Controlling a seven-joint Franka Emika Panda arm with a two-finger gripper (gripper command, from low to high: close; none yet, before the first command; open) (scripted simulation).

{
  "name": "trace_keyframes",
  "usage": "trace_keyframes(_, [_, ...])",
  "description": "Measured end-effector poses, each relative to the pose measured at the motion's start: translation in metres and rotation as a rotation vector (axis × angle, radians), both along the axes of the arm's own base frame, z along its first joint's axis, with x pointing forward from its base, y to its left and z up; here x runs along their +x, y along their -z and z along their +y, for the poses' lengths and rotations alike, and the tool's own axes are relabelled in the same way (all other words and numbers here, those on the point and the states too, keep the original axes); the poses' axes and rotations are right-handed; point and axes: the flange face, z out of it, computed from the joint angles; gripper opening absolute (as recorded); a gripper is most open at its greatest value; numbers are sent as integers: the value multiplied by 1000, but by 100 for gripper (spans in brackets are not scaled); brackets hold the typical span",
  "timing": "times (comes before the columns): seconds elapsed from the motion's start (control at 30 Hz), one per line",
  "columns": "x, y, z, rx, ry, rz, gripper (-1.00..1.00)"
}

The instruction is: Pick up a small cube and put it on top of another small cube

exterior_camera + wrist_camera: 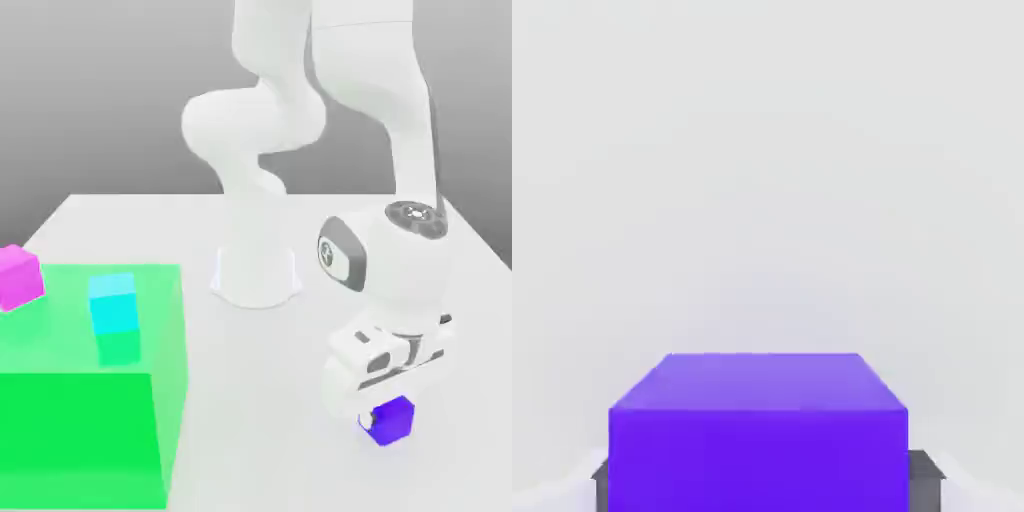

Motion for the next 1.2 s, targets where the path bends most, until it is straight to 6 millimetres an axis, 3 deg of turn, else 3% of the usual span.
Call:
trace_keyframes(0.1, [1, -6, 0, -1, -1, -2, -100])
trace_keyframes(0.33, [0, -58, 0, 0, -1, -1, -100])
trace_keyframes(0.4, [13, -65, 8, -9, -39, -22, -100])
trace_keyframes(0.5, [41, -77, -7, -21, -90, -52, -100])
trace_keyframes(0.7, [96, -105, -67, -64, -178, -105, -100])
trace_keyframes(0.9, [138, -135, -147, -140, -257, -145, -100])
trace_keyframes(1.1, [163, -169, -241, -245, -325, -159, -100])
trace_keyframes(1.2, [161, -187, -299, -302, -342, -148, -100])
